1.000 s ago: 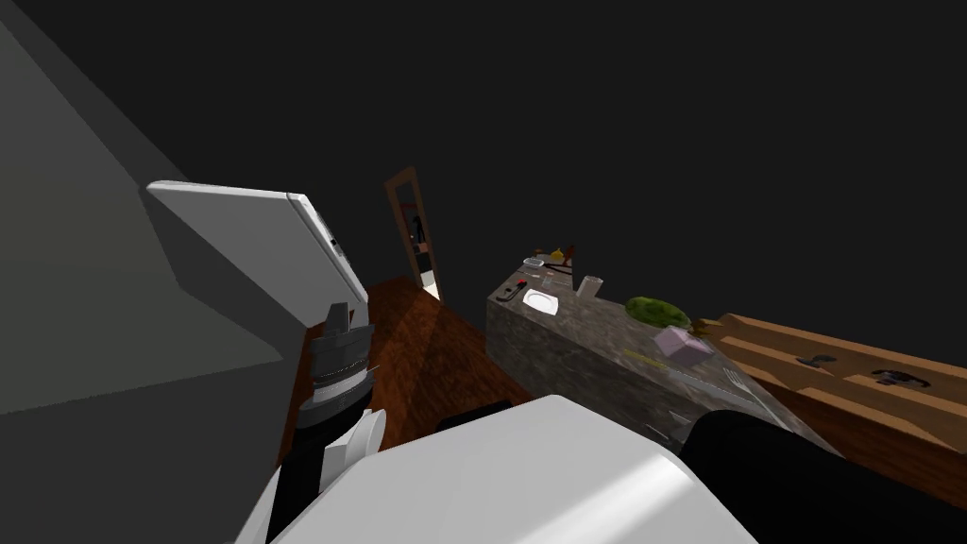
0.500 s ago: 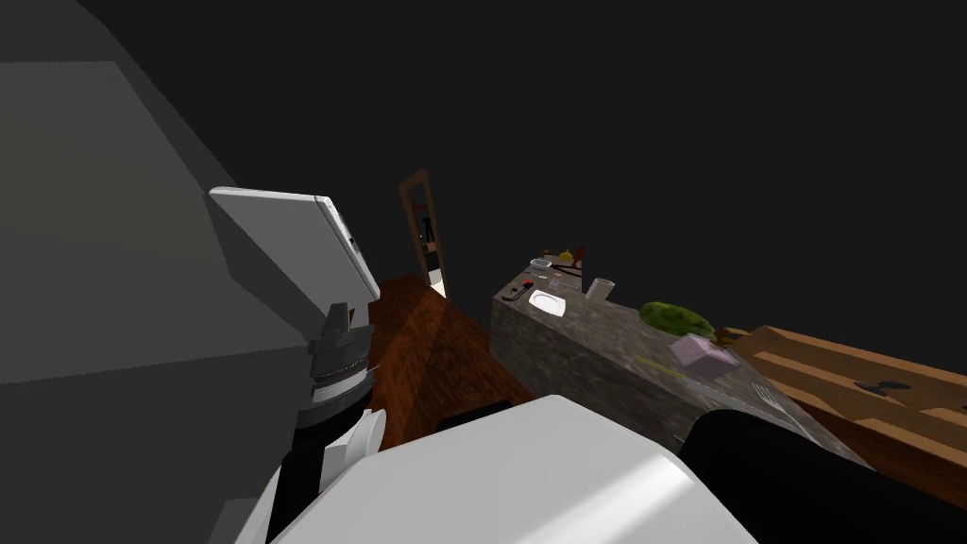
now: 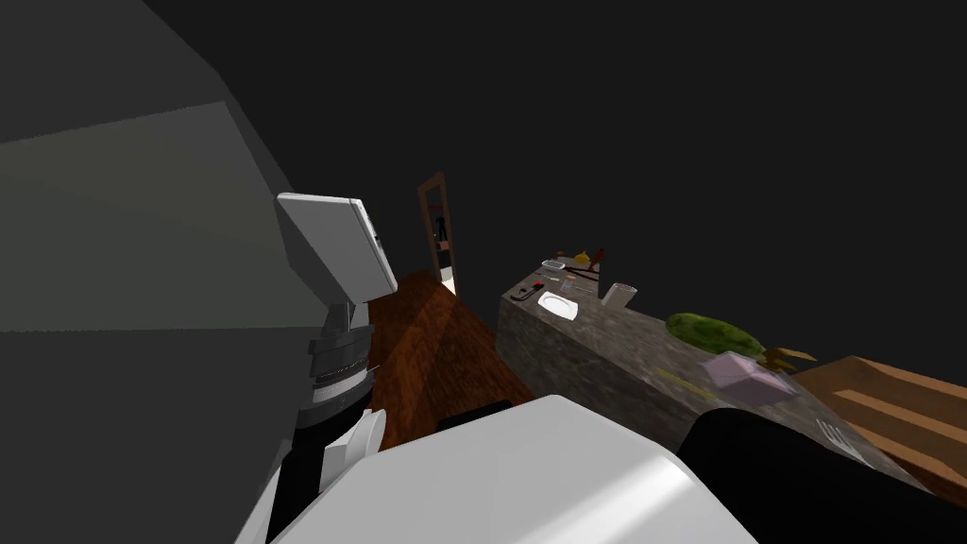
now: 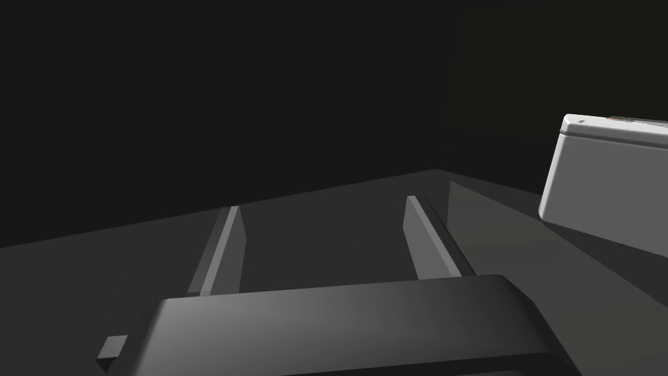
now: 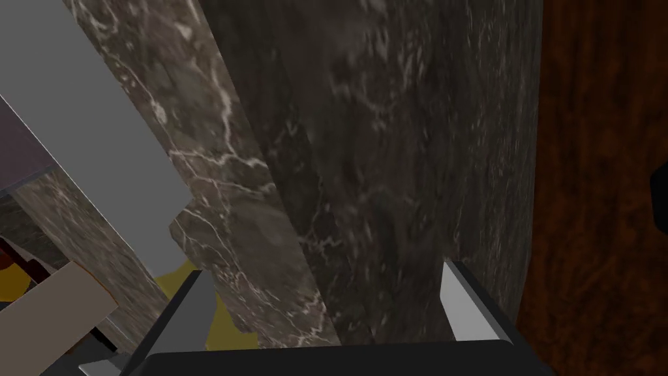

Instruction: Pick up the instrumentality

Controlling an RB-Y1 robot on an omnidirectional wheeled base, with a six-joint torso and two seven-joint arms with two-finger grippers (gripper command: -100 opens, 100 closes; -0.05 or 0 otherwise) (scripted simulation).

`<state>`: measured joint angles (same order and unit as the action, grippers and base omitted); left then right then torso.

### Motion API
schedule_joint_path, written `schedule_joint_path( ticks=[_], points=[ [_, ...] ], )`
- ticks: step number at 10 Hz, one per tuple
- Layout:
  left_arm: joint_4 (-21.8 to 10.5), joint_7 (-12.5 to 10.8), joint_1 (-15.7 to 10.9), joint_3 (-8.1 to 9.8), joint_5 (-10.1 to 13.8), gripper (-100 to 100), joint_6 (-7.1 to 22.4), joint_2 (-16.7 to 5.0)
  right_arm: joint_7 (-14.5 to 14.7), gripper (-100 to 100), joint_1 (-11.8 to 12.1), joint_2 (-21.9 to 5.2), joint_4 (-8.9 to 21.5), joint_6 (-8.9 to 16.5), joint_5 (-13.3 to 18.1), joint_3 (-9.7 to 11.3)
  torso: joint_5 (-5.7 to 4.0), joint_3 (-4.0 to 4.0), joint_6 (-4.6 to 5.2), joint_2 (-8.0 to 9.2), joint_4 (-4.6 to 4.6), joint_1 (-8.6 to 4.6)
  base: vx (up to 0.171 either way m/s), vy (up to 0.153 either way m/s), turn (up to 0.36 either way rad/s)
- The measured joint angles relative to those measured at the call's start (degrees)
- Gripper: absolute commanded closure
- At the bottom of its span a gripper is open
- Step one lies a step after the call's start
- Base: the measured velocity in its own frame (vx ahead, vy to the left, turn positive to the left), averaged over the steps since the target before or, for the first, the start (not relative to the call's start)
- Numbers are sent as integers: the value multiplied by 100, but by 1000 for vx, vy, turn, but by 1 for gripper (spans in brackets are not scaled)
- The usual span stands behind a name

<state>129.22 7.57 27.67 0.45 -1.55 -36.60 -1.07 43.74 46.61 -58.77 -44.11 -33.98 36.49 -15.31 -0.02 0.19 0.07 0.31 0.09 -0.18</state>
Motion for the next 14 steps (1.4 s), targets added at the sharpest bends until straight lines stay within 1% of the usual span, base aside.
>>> schedule_joint_path(
  ticks=[1, 3, 4, 5, 6, 7, 8, 9, 10, 14],
  points=[
    [0, 0, 0, 0, 0, 0, 0, 0, 54, -100, -10, -92, 142, -14, 130, -73, 0, 0, -2, 0, 0, 0, -49, -9, 159],
    [0, 0, 0, 0, 0, 0, 0, 0, 118, -100, -6, -236, 310, 31, 369, -194, -1, -2, 1, -5, -1, 1, -35, -2, 116],
    [0, 0, 0, 0, 0, 0, 0, 0, 205, -100, -226, -347, 682, -64, 493, -197, -1, -5, -1, -9, -2, 1, -31, -17, 215],
    [0, 0, 0, 0, 0, 0, 0, 0, 191, -100, -154, -441, 666, -23, 624, -242, -1, -6, -3, -10, -2, -3, -23, -35, 206],
    [0, 0, 0, 0, 0, 0, 0, 0, 212, -100, -209, -494, 769, 22, 749, -266, -4, -8, -2, -14, -2, -10, -8, -20, 39],
    [0, 0, 1, 1, 0, 0, 0, 0, 225, 0, -220, -500, 787, 26, 763, -268, -4, -9, 5, -16, -3, -6, 0, 0, 0],
    [0, 0, 1, 1, 0, 0, 0, 0, 224, -100, -219, -500, 785, 26, 761, -268, -3, -10, 4, -18, -3, 0, 27, -59, 83],
    [0, 0, 1, 1, 0, 0, 0, -1, 213, -100, -242, -430, 730, 129, 777, -212, -7, -15, 1, -27, -5, -18, 17, -39, 31],
    [0, 0, 2, 1, 0, 0, 0, 0, 209, 100, -246, -422, 721, 162, 779, -204, -6, -15, 4, -27, -5, -13, 2, -6, -2],
    [0, 0, 1, 0, 0, 0, 0, 0, 209, 100, -246, -423, 722, 159, 778, -205, -2, -11, 4, -20, -4, 3, 0, 0, 0]
  ],
)
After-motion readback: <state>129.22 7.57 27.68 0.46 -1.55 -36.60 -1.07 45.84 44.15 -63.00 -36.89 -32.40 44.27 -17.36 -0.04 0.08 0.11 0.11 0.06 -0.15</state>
